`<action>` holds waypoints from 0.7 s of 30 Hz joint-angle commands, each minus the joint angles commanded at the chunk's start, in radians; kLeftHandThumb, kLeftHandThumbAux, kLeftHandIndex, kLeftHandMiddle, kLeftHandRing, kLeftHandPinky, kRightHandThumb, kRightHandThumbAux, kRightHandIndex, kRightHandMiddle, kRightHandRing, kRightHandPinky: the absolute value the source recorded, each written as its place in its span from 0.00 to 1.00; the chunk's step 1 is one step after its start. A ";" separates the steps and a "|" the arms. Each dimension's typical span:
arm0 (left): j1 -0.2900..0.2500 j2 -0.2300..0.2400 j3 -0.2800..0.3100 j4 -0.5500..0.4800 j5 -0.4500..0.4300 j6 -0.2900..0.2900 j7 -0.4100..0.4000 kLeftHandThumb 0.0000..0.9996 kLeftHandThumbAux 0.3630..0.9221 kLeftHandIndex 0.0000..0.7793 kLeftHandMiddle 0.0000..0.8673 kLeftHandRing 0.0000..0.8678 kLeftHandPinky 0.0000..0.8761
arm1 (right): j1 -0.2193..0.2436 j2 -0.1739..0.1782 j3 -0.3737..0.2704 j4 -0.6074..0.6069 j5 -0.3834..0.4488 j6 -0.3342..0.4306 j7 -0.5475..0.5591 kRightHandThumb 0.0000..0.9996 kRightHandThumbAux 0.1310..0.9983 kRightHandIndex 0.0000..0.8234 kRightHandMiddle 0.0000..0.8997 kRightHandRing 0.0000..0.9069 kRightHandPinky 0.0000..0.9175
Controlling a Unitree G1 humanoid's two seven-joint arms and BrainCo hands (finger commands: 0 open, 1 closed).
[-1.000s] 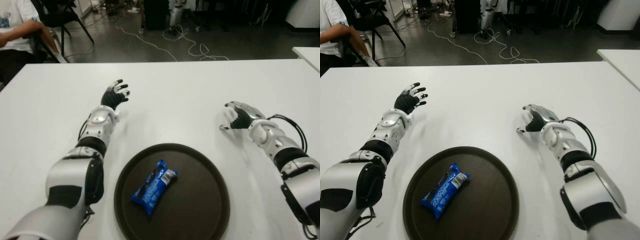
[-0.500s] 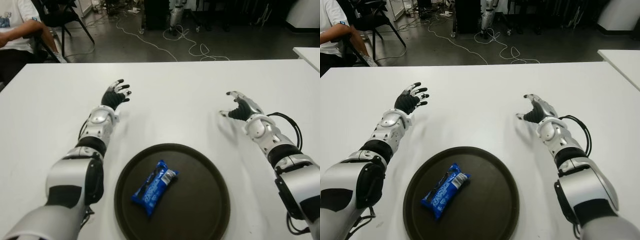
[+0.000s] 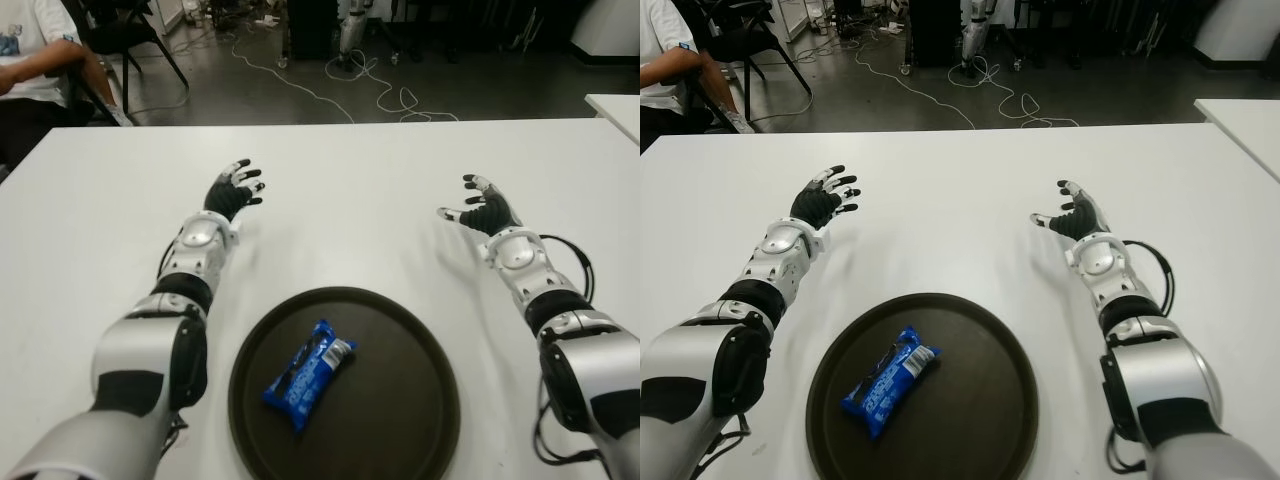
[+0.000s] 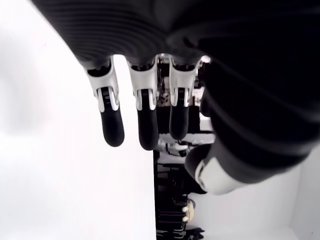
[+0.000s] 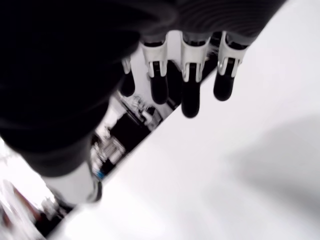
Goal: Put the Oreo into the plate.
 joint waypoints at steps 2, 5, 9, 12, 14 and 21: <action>0.000 0.001 -0.001 0.000 0.003 0.000 0.000 0.00 0.73 0.11 0.21 0.23 0.30 | -0.008 0.001 -0.049 0.006 0.053 0.017 0.055 0.33 0.77 0.14 0.22 0.30 0.40; 0.000 0.001 -0.001 0.000 0.003 0.001 0.000 0.00 0.73 0.11 0.21 0.24 0.31 | -0.010 0.003 -0.083 0.004 0.091 0.031 0.096 0.35 0.79 0.15 0.23 0.32 0.44; 0.000 0.001 0.000 0.000 0.003 0.002 0.000 0.00 0.73 0.12 0.21 0.24 0.31 | -0.014 0.005 -0.107 0.003 0.112 0.047 0.120 0.38 0.79 0.15 0.24 0.34 0.47; 0.000 0.000 0.002 0.000 0.002 0.002 0.001 0.00 0.74 0.12 0.22 0.25 0.31 | -0.017 0.006 -0.130 0.003 0.129 0.063 0.139 0.40 0.78 0.16 0.25 0.35 0.47; 0.001 -0.001 0.005 0.000 -0.001 0.002 0.001 0.00 0.74 0.12 0.22 0.25 0.31 | -0.020 0.006 -0.147 0.003 0.146 0.072 0.158 0.34 0.76 0.15 0.26 0.35 0.46; 0.001 0.000 0.011 0.001 -0.003 0.003 -0.006 0.01 0.72 0.11 0.22 0.24 0.31 | -0.027 0.004 -0.190 0.001 0.191 0.107 0.223 0.18 0.71 0.14 0.26 0.33 0.43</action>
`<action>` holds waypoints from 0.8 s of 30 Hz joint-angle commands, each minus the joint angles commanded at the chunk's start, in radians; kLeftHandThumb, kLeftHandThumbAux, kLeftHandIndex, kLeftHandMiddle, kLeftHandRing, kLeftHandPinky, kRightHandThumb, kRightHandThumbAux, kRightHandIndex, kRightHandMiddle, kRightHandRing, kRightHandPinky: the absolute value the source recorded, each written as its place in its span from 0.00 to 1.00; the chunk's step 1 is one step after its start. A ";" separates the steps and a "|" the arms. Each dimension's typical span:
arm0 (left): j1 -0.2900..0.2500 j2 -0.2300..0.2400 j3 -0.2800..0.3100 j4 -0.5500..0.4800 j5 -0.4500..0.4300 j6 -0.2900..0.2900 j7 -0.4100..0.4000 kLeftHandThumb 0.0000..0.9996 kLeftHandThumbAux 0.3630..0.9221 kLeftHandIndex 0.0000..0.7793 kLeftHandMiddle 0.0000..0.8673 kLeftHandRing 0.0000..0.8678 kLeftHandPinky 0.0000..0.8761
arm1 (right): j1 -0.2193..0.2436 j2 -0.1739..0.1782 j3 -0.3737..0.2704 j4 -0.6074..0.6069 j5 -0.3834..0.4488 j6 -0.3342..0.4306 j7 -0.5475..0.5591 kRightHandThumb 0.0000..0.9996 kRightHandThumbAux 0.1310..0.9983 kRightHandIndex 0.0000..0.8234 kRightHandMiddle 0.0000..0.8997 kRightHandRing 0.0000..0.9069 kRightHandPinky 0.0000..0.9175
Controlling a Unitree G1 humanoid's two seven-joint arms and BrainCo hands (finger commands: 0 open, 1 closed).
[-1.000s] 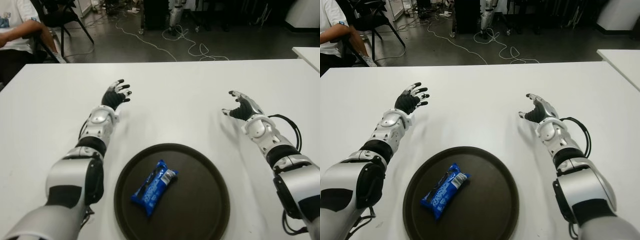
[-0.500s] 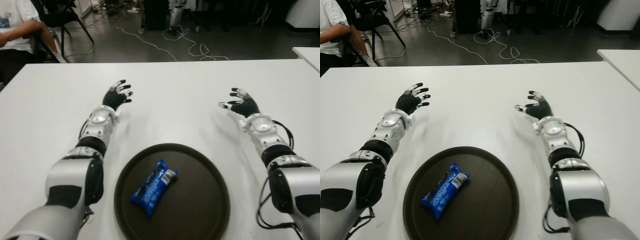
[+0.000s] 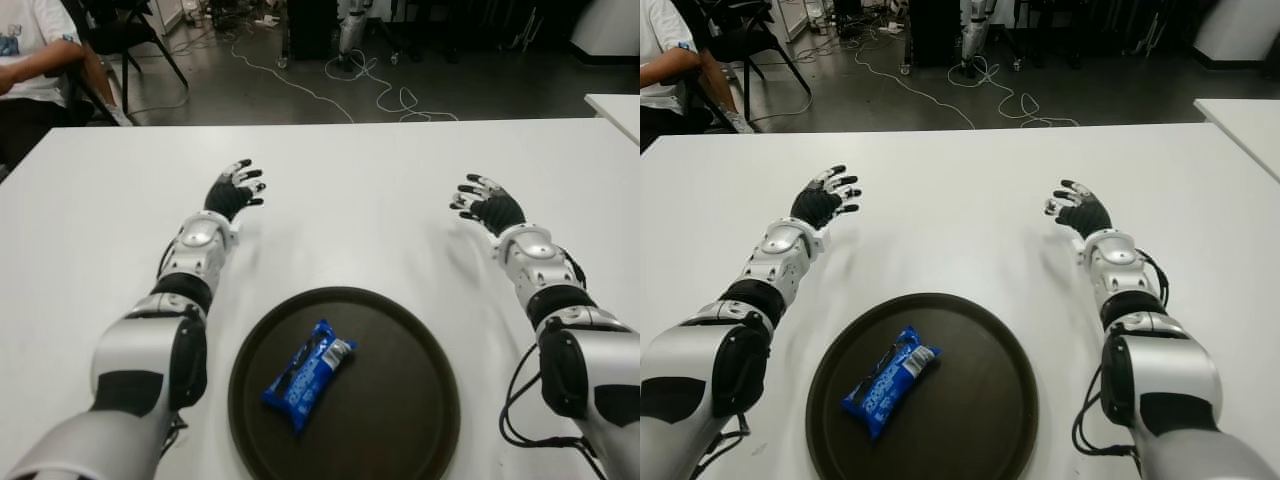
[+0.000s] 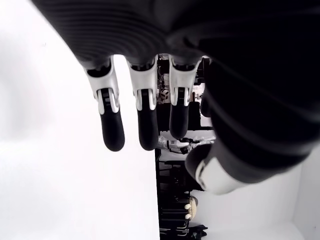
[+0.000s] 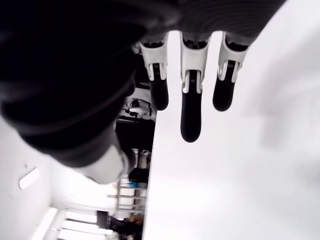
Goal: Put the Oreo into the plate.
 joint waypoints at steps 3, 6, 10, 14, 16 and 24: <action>0.000 0.001 -0.001 0.001 0.002 0.001 -0.001 0.01 0.72 0.11 0.22 0.24 0.31 | -0.002 -0.001 -0.011 0.000 0.010 0.011 0.016 0.15 0.69 0.14 0.25 0.32 0.42; 0.000 0.001 -0.003 0.001 0.005 0.000 -0.001 0.01 0.74 0.11 0.22 0.24 0.31 | -0.002 -0.002 -0.023 -0.001 0.028 0.018 0.040 0.13 0.68 0.13 0.25 0.32 0.41; 0.000 0.001 -0.006 0.000 0.008 -0.002 0.002 0.00 0.75 0.12 0.22 0.25 0.31 | -0.001 -0.002 -0.037 -0.001 0.039 0.022 0.061 0.11 0.67 0.13 0.24 0.30 0.40; 0.000 0.002 -0.009 0.000 0.011 -0.002 0.003 0.00 0.75 0.12 0.22 0.24 0.30 | -0.001 -0.002 -0.049 0.000 0.048 0.028 0.072 0.10 0.66 0.12 0.23 0.30 0.39; 0.000 0.002 -0.010 0.000 0.013 -0.002 0.004 0.00 0.74 0.12 0.22 0.24 0.30 | -0.001 -0.002 -0.052 0.000 0.053 0.030 0.075 0.11 0.66 0.12 0.23 0.30 0.39; 0.000 0.002 -0.012 0.001 0.017 -0.003 0.006 0.00 0.74 0.12 0.23 0.25 0.33 | -0.002 -0.003 -0.054 0.001 0.050 0.035 0.082 0.12 0.64 0.11 0.23 0.29 0.39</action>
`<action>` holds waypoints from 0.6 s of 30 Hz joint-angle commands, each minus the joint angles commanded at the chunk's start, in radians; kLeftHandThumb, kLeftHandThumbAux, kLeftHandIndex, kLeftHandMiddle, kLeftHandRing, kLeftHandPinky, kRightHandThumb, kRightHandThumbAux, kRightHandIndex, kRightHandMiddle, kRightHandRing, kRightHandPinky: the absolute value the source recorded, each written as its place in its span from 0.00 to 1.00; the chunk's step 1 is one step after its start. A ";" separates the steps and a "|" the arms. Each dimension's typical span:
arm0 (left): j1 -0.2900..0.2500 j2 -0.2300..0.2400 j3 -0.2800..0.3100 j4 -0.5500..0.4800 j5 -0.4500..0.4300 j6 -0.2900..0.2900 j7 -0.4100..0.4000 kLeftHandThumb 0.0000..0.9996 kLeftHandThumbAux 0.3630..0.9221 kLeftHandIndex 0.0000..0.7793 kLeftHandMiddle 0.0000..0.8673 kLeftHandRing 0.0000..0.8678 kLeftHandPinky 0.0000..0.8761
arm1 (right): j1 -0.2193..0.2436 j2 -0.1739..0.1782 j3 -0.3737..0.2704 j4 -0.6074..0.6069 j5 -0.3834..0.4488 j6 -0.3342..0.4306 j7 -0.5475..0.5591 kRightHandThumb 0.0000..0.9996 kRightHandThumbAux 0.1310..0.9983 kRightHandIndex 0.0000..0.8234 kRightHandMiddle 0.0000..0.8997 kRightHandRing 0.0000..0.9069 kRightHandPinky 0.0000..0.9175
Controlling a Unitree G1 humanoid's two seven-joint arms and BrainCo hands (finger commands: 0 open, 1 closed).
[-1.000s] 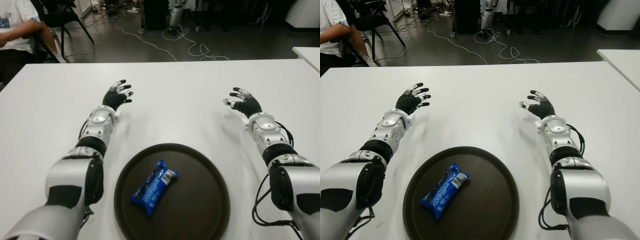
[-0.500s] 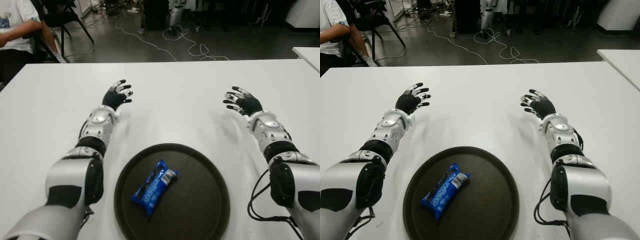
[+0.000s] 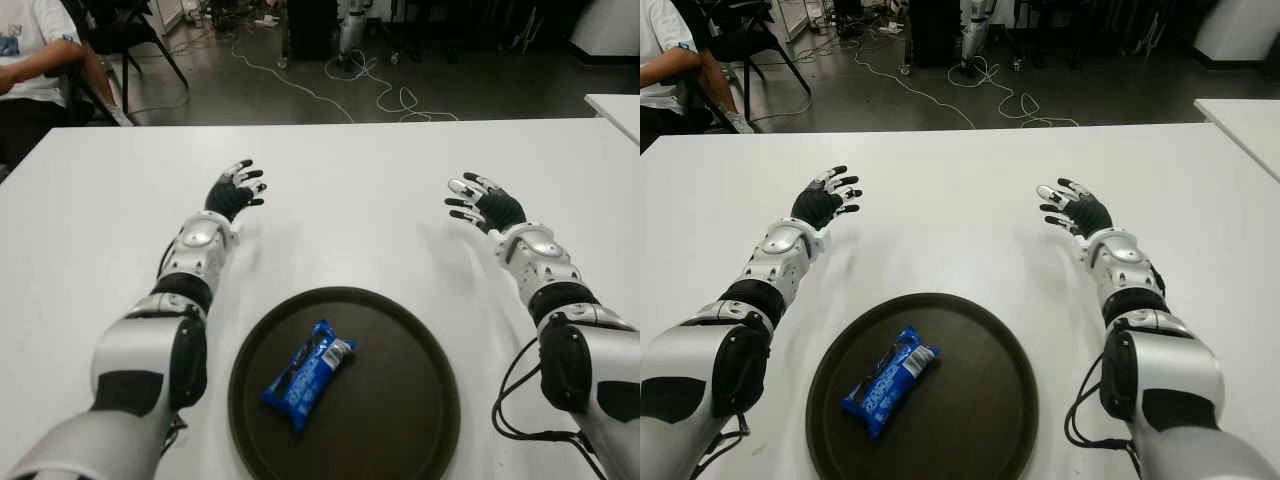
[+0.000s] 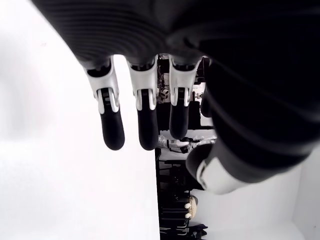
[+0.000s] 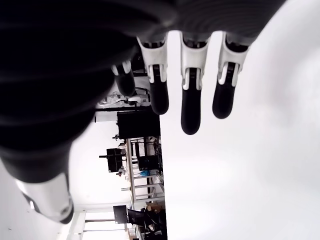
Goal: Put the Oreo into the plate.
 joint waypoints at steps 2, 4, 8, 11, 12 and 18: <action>0.000 0.000 0.000 0.000 0.001 0.000 0.000 0.00 0.74 0.12 0.22 0.25 0.32 | 0.001 -0.001 0.001 0.000 -0.002 -0.001 0.003 0.12 0.64 0.12 0.23 0.29 0.39; 0.000 0.000 0.000 0.000 0.002 0.000 0.000 0.00 0.74 0.11 0.21 0.24 0.31 | 0.001 -0.001 0.003 0.000 -0.004 -0.004 0.005 0.12 0.65 0.12 0.23 0.29 0.39; 0.000 0.000 0.002 0.000 0.003 0.000 0.000 0.00 0.74 0.12 0.21 0.24 0.31 | 0.000 -0.001 0.002 0.000 -0.005 -0.004 0.007 0.11 0.64 0.12 0.23 0.30 0.39; 0.000 -0.001 0.004 0.000 0.001 -0.001 -0.001 0.00 0.74 0.12 0.22 0.25 0.32 | 0.001 -0.001 0.002 0.000 -0.005 -0.004 0.008 0.11 0.64 0.12 0.23 0.29 0.39; 0.001 -0.001 0.005 0.000 0.000 -0.001 -0.001 0.00 0.73 0.12 0.22 0.25 0.33 | 0.001 -0.001 0.003 0.000 -0.005 -0.004 0.007 0.11 0.64 0.11 0.23 0.29 0.39; 0.000 -0.003 0.012 0.000 -0.004 0.000 0.000 0.00 0.73 0.12 0.23 0.26 0.34 | 0.001 -0.003 0.006 0.000 -0.009 -0.003 0.004 0.11 0.64 0.12 0.24 0.30 0.39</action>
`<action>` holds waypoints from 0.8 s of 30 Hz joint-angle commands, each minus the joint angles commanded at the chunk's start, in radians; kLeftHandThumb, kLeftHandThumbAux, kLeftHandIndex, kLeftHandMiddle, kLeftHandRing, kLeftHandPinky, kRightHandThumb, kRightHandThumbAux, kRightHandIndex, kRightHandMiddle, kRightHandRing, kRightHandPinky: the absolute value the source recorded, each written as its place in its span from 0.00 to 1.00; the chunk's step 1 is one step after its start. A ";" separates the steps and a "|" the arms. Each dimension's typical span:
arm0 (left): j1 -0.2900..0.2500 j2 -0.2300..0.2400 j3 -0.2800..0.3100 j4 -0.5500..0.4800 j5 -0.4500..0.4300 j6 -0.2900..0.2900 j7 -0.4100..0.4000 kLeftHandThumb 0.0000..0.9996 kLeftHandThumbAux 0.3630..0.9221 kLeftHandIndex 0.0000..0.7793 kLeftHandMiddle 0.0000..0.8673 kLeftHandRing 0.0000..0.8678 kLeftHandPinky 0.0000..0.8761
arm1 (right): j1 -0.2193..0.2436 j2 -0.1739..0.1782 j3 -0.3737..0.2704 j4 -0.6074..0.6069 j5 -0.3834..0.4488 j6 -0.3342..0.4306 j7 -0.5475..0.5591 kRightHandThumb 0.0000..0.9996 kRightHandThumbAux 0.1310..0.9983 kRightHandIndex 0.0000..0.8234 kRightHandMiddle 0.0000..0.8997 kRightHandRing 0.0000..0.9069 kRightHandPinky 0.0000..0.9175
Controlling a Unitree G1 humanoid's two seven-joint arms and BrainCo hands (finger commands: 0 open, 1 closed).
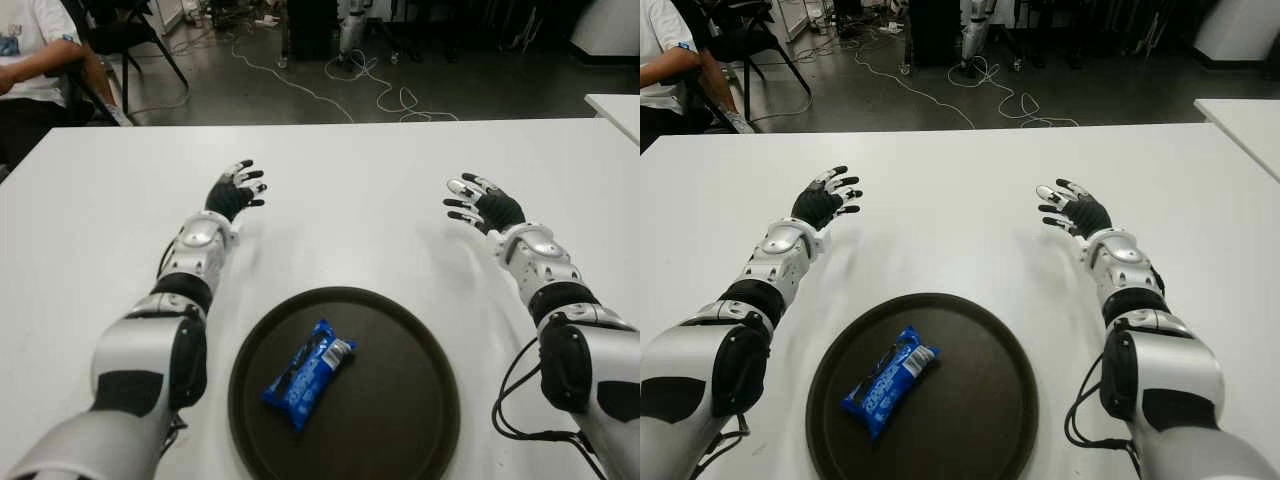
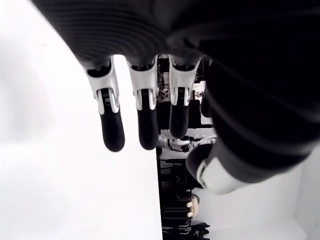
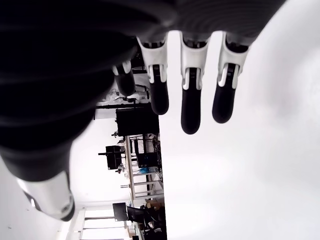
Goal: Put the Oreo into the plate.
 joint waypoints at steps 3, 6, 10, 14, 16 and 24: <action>-0.001 -0.001 0.002 0.000 -0.001 0.001 0.002 0.00 0.74 0.13 0.23 0.25 0.33 | 0.000 0.000 0.002 0.000 -0.002 0.000 -0.002 0.11 0.63 0.12 0.24 0.30 0.39; -0.001 -0.001 0.004 0.000 -0.001 0.001 0.002 0.00 0.74 0.12 0.22 0.25 0.32 | 0.001 0.000 0.004 0.000 -0.004 -0.003 -0.003 0.12 0.62 0.12 0.23 0.29 0.39; 0.000 -0.002 0.007 0.000 -0.003 -0.001 0.000 0.00 0.74 0.11 0.23 0.25 0.33 | 0.002 0.000 0.004 0.000 -0.005 -0.006 -0.002 0.12 0.62 0.12 0.23 0.29 0.40; -0.001 -0.002 0.007 -0.001 -0.003 -0.001 0.000 0.00 0.75 0.12 0.23 0.25 0.31 | 0.001 0.001 0.003 0.001 -0.003 -0.006 0.001 0.13 0.61 0.12 0.23 0.30 0.40; -0.001 -0.001 0.005 -0.001 -0.001 -0.002 0.001 0.00 0.75 0.12 0.22 0.25 0.31 | 0.001 0.001 0.003 0.001 -0.003 -0.006 0.001 0.13 0.61 0.12 0.23 0.30 0.40; 0.000 0.000 0.002 0.000 0.002 -0.003 0.003 0.00 0.74 0.12 0.22 0.25 0.32 | 0.002 0.003 0.009 0.000 -0.009 -0.009 -0.010 0.14 0.62 0.12 0.24 0.30 0.39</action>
